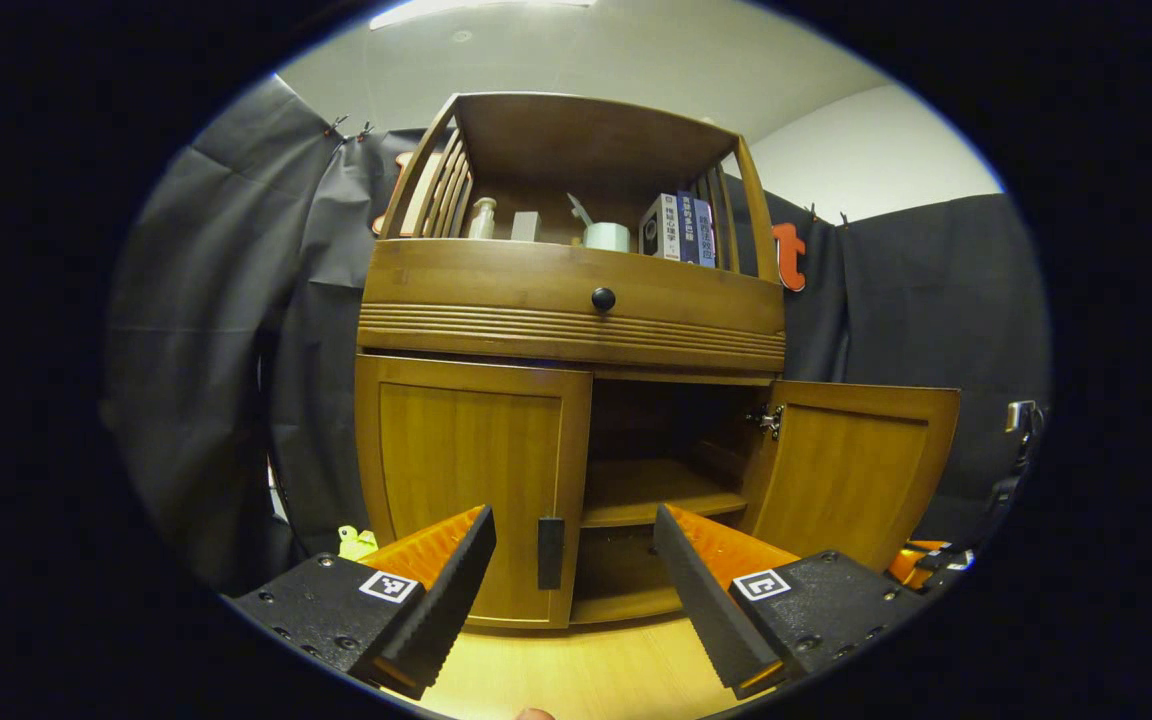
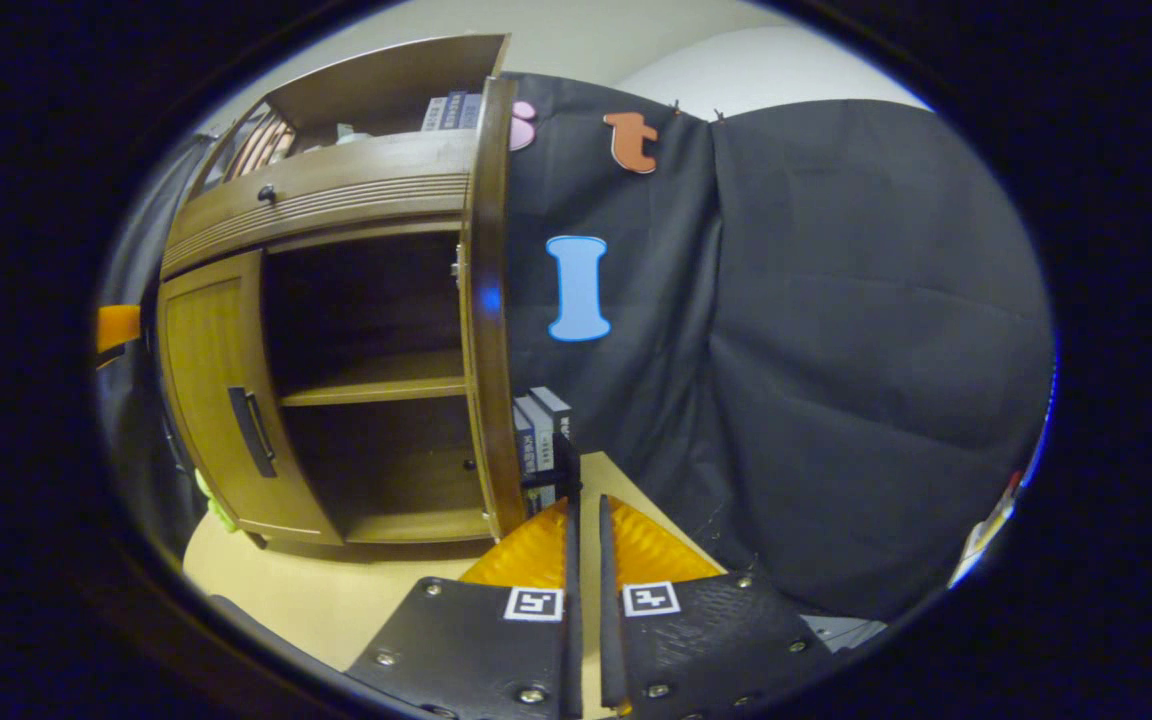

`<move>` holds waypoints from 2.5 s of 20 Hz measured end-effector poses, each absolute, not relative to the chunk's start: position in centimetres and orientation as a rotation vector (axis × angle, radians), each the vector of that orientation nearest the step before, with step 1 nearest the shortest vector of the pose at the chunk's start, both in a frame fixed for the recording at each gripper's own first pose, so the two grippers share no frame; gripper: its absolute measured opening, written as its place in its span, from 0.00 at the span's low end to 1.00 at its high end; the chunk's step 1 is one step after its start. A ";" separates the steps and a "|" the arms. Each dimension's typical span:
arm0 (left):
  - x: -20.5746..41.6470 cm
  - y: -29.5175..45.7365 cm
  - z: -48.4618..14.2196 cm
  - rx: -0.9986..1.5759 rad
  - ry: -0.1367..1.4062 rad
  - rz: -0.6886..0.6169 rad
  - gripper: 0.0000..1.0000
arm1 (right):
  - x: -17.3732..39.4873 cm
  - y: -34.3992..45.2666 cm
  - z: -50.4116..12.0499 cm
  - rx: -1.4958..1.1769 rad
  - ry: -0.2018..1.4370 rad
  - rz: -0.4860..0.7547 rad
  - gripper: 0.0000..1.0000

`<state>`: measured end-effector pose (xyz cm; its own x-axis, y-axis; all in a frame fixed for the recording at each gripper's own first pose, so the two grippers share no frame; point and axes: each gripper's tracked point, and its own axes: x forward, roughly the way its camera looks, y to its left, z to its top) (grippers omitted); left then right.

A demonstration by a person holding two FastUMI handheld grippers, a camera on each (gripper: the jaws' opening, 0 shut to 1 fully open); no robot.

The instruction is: Open the right door of the double-door shoe cabinet with the right hand, and open the left door with the left hand.

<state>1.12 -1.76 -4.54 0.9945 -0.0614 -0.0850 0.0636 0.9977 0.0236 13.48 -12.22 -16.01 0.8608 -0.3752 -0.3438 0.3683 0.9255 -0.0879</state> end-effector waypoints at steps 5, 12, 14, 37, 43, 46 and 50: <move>4.3 -1.9 -7.0 0.052 0.105 -0.066 0.99 | 13.6 -12.4 -15.3 -0.033 0.348 -0.395 0.08; 10.3 -0.1 -12.3 0.081 0.170 -0.014 0.98 | 11.6 -13.3 -10.8 -0.048 0.275 -0.456 0.07; 11.8 0.5 -14.2 0.090 0.199 0.002 0.99 | 10.8 -13.9 -8.8 -0.062 0.239 -0.486 0.07; 18.2 1.7 -22.2 0.091 0.325 0.062 0.35 | 7.9 -14.8 -4.3 -0.066 0.158 -0.587 0.08; 16.3 1.9 -21.9 0.082 0.317 0.051 0.33 | 7.9 -14.1 -4.2 -0.056 0.155 -0.557 0.08; 15.1 1.9 -21.7 0.085 0.310 0.041 0.33 | 8.3 -13.5 -4.3 -0.040 0.153 -0.529 0.08; 12.9 2.2 -21.4 0.082 0.301 0.037 0.34 | 8.9 -12.3 -4.2 -0.027 0.153 -0.480 0.08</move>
<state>12.93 2.22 -21.38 0.9544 0.0486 -0.2945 -0.0241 0.9960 0.0862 8.89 -12.26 -4.22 0.8758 -0.4618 -0.1402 0.4579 0.8869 -0.0614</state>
